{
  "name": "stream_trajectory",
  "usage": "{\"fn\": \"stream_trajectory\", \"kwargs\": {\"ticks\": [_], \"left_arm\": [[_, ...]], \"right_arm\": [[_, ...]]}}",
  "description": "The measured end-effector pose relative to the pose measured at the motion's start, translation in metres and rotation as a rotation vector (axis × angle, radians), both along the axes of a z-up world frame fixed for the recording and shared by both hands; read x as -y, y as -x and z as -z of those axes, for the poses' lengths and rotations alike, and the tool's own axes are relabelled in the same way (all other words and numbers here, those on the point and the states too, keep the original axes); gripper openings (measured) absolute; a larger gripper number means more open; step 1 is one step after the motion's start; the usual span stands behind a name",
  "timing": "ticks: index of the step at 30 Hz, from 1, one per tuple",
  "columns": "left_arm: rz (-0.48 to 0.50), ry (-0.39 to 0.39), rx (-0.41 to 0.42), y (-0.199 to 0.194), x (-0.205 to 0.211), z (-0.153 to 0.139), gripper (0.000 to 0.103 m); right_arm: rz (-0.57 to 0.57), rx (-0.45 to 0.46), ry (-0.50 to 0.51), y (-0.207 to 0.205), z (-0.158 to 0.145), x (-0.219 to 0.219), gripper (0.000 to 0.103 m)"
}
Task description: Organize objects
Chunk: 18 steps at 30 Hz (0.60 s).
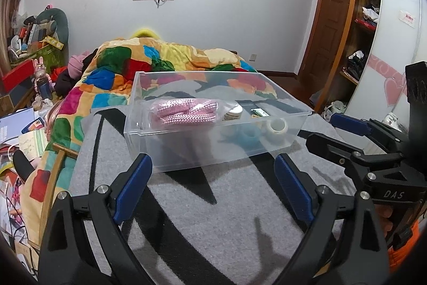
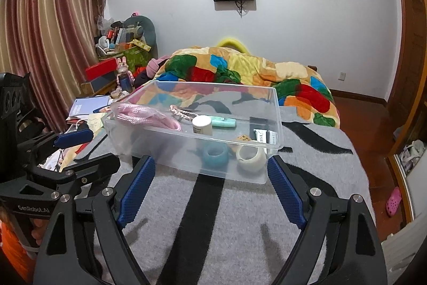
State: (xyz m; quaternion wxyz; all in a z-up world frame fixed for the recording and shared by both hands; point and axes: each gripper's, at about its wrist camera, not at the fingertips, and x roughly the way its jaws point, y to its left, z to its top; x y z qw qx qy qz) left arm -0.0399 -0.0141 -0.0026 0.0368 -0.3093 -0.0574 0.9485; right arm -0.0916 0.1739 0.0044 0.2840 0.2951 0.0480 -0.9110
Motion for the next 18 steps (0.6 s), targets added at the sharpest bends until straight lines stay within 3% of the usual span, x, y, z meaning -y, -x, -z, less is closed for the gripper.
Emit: {"fn": "stream_trajectory", "kwargs": {"ticks": [18], "left_arm": [[0.007,0.003,-0.002,-0.0011,-0.0026,0.0003,0.094]], "right_arm": [[-0.015,-0.002,0.002,-0.0028,-0.0001,0.0001,0.084]]}}
